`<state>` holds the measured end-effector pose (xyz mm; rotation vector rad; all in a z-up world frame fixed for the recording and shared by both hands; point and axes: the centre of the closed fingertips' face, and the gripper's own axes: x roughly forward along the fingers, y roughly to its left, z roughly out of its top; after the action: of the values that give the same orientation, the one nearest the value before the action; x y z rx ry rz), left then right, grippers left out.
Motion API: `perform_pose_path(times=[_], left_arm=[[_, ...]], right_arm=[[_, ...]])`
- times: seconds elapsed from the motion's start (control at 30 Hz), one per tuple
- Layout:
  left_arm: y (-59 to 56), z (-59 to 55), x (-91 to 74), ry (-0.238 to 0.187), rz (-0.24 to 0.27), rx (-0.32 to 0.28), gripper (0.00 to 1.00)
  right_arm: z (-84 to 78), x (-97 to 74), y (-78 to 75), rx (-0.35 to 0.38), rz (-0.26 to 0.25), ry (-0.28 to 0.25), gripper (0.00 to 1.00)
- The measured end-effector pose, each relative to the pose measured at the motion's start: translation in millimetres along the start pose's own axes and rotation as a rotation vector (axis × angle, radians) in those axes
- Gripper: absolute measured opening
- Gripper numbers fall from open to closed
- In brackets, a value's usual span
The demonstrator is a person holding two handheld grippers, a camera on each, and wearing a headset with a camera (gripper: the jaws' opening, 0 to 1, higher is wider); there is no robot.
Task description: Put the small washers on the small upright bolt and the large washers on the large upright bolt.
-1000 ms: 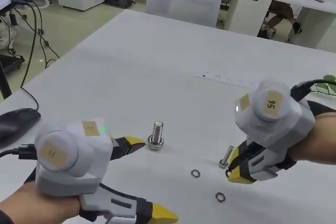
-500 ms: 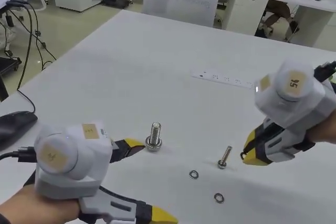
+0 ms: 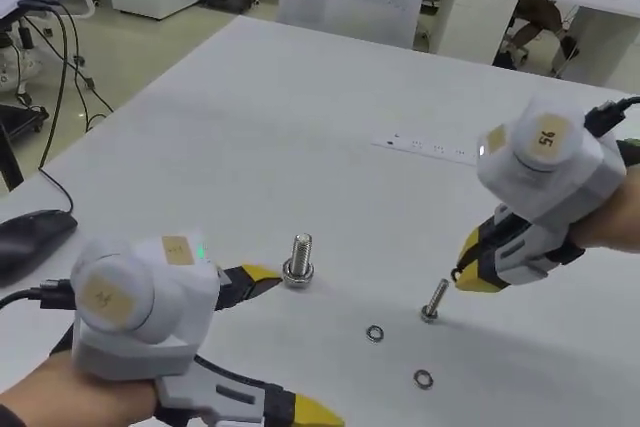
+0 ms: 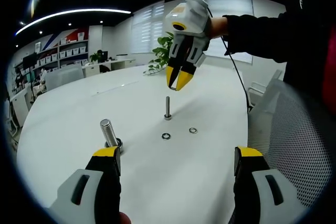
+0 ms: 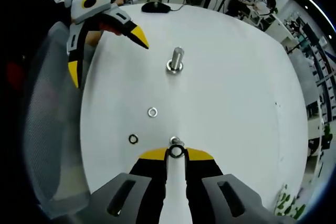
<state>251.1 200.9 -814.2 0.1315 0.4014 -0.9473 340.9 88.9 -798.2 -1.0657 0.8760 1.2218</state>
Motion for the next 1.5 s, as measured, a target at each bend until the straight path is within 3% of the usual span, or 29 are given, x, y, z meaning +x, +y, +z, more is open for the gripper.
perform_pose_path(times=[1.1,1.5], left_arm=[[3.9,-3.4,-2.0,0.008,0.018,-0.016,0.89],[4.2,-3.6,-2.2,0.011,0.02,-0.017,0.89]], right_arm=[[-4.7,26.5,-2.5,0.007,0.054,0.015,0.13],[-10.9,46.4,-0.7,0.027,0.08,0.023,0.13]])
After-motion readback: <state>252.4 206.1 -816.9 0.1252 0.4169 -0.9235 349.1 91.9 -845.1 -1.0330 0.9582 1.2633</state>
